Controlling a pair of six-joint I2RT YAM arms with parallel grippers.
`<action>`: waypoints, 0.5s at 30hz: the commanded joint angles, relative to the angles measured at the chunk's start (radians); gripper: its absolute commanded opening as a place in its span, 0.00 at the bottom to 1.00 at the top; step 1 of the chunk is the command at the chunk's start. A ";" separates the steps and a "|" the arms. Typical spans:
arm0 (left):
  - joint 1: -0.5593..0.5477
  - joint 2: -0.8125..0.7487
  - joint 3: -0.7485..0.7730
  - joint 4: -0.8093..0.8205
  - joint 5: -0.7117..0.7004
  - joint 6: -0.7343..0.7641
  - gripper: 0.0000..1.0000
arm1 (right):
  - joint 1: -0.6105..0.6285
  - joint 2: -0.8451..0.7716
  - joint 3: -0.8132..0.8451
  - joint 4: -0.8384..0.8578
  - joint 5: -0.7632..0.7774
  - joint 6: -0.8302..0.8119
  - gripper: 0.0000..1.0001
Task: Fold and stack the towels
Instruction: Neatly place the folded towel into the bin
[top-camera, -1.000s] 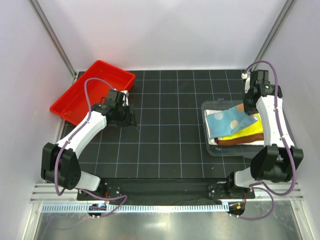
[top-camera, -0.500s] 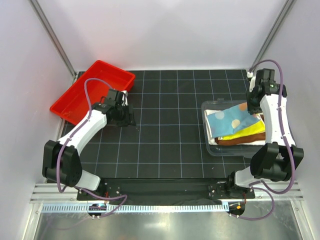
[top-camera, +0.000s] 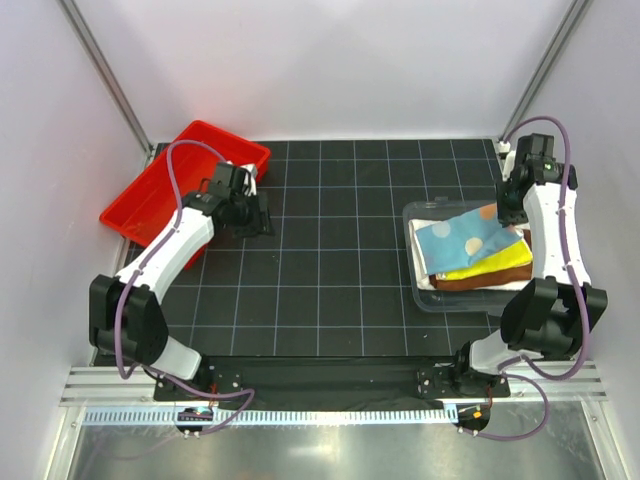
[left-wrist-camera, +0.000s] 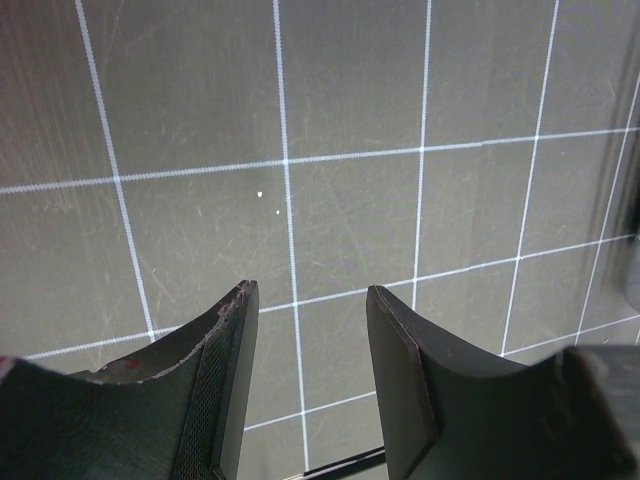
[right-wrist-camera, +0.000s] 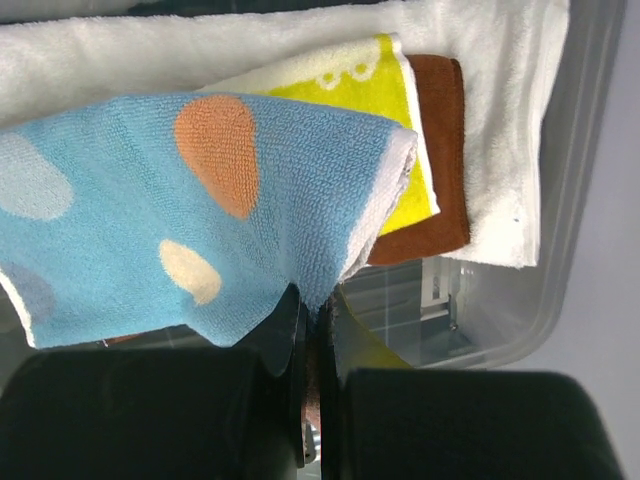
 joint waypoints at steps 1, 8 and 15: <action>0.004 0.021 0.052 -0.023 0.025 0.011 0.51 | -0.010 0.025 0.062 0.017 -0.075 0.022 0.01; 0.005 0.050 0.058 -0.028 0.009 0.017 0.51 | 0.004 -0.037 0.043 0.007 -0.247 0.111 0.01; 0.004 0.024 0.035 -0.020 0.022 0.016 0.51 | 0.005 -0.107 0.084 -0.053 -0.203 0.120 0.01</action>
